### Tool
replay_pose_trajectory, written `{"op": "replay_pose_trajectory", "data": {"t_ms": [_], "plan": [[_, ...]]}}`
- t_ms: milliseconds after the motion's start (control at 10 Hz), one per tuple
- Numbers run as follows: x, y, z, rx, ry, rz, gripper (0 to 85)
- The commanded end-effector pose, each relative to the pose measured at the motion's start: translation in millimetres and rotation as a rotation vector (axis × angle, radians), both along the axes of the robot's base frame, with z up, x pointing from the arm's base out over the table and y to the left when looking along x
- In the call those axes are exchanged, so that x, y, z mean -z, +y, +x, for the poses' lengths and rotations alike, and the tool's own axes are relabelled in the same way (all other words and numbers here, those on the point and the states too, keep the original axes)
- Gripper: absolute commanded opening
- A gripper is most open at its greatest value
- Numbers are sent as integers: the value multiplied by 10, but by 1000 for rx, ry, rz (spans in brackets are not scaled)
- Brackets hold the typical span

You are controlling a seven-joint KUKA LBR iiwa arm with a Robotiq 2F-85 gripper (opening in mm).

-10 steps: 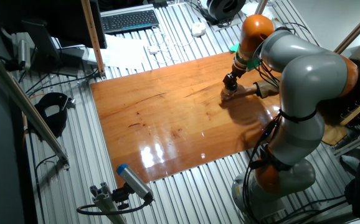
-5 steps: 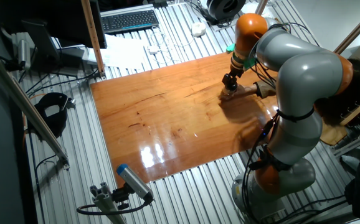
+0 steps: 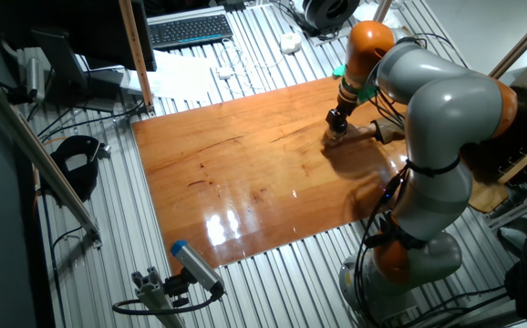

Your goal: Screw the lid onto the jar

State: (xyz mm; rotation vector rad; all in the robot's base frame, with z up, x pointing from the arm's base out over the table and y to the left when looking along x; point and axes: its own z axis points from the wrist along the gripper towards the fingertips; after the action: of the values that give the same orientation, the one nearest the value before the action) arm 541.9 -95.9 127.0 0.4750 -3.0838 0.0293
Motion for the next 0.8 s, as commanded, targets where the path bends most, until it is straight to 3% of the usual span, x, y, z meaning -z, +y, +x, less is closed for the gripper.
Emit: {"op": "replay_pose_trajectory", "data": {"t_ms": [0,700], "plan": [[23,-4,-1,0,-2,0,680],[124,-15,-24,3,7,22,680]]}}
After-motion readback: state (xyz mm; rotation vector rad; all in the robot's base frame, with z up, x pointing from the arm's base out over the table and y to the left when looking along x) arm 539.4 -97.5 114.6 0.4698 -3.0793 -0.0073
